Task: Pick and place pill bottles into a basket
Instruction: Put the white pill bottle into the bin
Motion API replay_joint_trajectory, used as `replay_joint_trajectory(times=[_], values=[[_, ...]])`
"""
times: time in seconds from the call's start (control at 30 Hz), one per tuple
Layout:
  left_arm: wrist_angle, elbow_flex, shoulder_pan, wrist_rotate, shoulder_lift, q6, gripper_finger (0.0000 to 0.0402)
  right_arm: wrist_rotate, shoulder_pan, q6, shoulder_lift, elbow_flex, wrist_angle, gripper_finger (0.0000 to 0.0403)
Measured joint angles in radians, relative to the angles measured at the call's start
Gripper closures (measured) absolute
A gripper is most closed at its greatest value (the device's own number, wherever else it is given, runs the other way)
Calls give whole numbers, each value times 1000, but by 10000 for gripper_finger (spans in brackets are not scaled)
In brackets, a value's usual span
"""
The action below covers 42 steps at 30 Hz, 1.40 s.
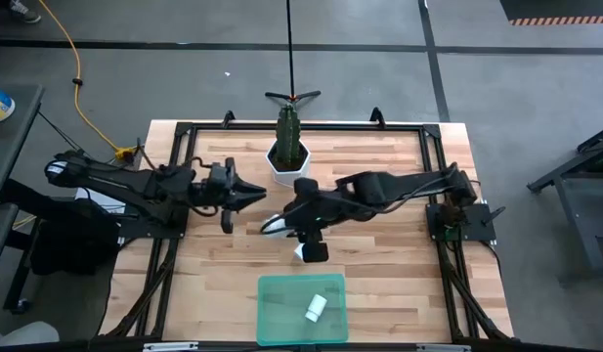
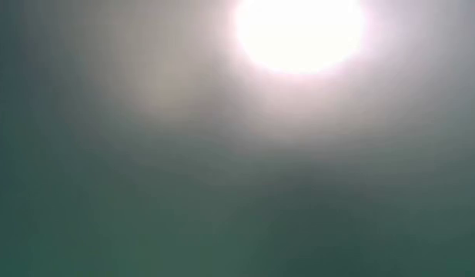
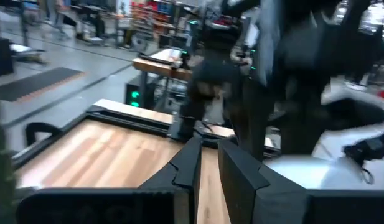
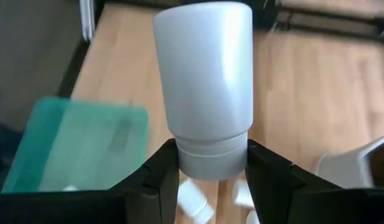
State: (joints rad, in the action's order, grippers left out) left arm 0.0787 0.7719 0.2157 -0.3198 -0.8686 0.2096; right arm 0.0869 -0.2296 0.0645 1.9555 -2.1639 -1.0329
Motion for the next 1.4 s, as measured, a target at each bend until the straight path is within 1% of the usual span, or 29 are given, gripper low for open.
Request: replay_joint_trajectory(times=[0.2,0.43,0.53,0.67,0.73,0.8,0.87,0.97,1.1,1.17,1.23,1.33,1.4], values=[[-101,0,0,-35,77,-23,312,-157,-6,48,92,1,-134,261],[-173,0,0,-42,107,-21,312,-287,-47,82,181,1,-357,261],[-195,0,0,-49,106,-18,312,-341,-61,95,214,1,-401,261],[-218,0,0,-55,105,30,312,-402,-85,113,236,1,-423,261],[-217,0,0,-56,105,50,312,-434,-100,115,244,1,-417,261],[-218,0,0,-56,105,57,312,-441,-116,115,247,1,-403,261],[-225,0,0,-56,105,57,312,-468,-128,119,247,1,-366,261],[-244,0,0,-56,104,81,312,-570,-134,167,247,1,-254,261],[-247,0,0,-48,104,137,312,-741,-133,292,247,1,-86,261],[-248,0,0,-10,104,149,312,-803,-130,363,247,1,-26,261],[-248,0,0,38,104,180,312,-841,-127,441,247,1,12,261],[-252,0,0,120,104,224,312,-934,-114,560,262,0,47,261],[-260,0,0,169,105,233,312,-998,-106,631,285,0,37,261]])
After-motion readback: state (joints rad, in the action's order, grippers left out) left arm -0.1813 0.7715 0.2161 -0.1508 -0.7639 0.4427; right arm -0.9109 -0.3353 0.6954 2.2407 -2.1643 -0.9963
